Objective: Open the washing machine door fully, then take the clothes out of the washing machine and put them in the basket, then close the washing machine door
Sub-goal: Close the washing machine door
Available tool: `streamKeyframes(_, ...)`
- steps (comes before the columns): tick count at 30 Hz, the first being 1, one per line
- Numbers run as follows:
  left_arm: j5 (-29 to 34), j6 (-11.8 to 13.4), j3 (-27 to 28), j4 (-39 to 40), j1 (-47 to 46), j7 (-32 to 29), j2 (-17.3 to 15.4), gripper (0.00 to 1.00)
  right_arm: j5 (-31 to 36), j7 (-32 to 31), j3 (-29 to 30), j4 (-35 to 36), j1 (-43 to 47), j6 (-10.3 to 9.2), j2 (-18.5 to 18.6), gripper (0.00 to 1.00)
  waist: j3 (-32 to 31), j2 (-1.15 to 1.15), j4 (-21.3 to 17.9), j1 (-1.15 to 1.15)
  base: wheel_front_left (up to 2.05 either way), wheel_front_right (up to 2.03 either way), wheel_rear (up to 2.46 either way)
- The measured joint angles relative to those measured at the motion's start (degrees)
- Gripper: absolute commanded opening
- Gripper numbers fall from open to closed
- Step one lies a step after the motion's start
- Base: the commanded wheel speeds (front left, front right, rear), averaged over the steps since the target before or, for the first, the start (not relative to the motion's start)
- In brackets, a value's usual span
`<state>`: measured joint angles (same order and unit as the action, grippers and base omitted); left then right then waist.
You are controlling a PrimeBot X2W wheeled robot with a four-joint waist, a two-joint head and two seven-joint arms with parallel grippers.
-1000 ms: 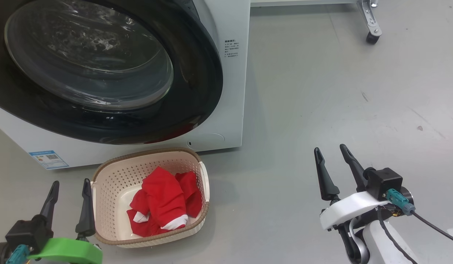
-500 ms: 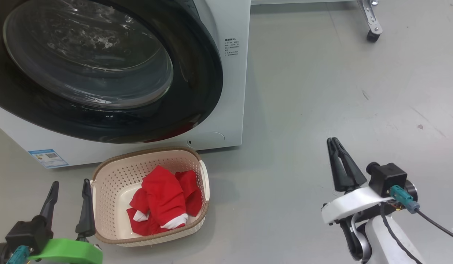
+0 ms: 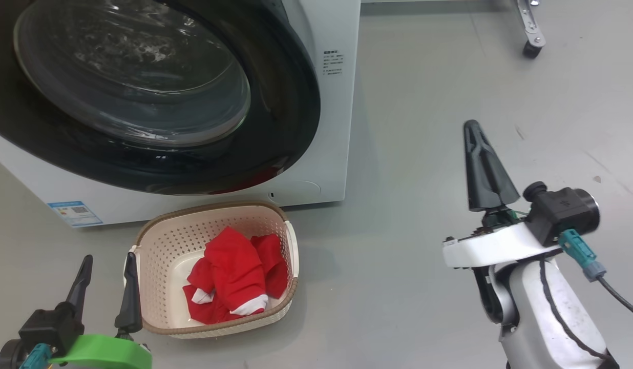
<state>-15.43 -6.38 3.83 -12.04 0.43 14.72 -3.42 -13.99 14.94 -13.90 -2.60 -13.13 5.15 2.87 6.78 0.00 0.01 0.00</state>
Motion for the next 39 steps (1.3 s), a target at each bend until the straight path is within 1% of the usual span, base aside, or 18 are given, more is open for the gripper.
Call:
streamKeyframes(5, 0.22, -0.07, -0.59, -0.30, -0.05, 0.00, 0.48, 1.00, 2.10, 0.00, -3.94, 1.43, -1.78, 1.30, 0.03, 0.00, 0.34, 0.00, 1.70, 0.00, 0.00, 0.00, 0.00)
streamKeyframes(7, 0.38, -0.15, -0.78, -0.46, -0.07, -0.01, 0.57, 1.00, 3.05, 0.00, -5.84, 1.43, -2.47, 1.36, 0.26, 0.00, 0.49, 0.00, 2.61, 0.00, 0.00, 0.00, 0.00)
streamKeyframes(9, 0.38, -0.46, -0.94, -0.53, -0.07, 0.00, 0.66, 1.00, 3.53, 0.00, -7.94, 0.99, -2.94, 1.83, 0.87, 0.00, 0.67, 0.00, 3.62, 0.00, 0.00, 0.00, 0.00)
streamKeyframes(16, 0.37, -0.48, -2.08, -0.47, -0.12, -0.01, 0.85, 1.00, 4.59, 0.00, -15.21, -4.80, -3.71, 1.86, 3.41, 0.00, 1.72, 0.00, 7.71, 0.00, 0.00, 0.00, 0.00)
streamKeyframes(17, 0.35, -0.48, -2.31, -0.41, -0.13, -0.01, 0.92, 1.00, 5.02, -0.55, -16.66, -6.50, -4.80, 1.86, 4.41, 0.00, 2.23, 0.00, 8.95, 0.00, 0.00, 0.00, 0.00)
streamKeyframes(21, 0.30, -0.49, -3.22, -0.08, -0.26, 0.00, 0.98, 1.00, 5.16, -1.72, -19.07, -8.75, -8.18, 1.86, 6.43, 0.00, 3.67, 0.00, 11.30, 0.00, 0.00, 0.00, 0.00)
streamKeyframes(28, -0.79, -0.52, -5.23, 0.29, -2.10, 0.00, 1.12, 1.00, 5.12, -3.59, -20.47, -11.69, -15.36, 1.86, 10.14, 0.00, 7.70, 0.00, 14.69, 0.00, 0.00, 0.00, 0.00)
streamKeyframes(33, -4.16, -0.53, -7.68, 0.49, -4.08, -0.01, 1.21, 1.00, 4.82, -4.61, -21.35, -13.54, -20.56, 1.86, 12.98, 0.00, 11.00, 0.00, 16.75, 0.00, 0.00, 0.00, 0.00)
streamKeyframes(39, -6.76, -0.56, -10.45, 1.36, -6.97, 0.00, 1.38, 1.00, 3.92, -5.22, -22.53, -15.52, -26.71, 1.86, 16.05, 0.00, 14.82, 0.00, 18.92, 0.00, 0.00, 0.00, 0.00)
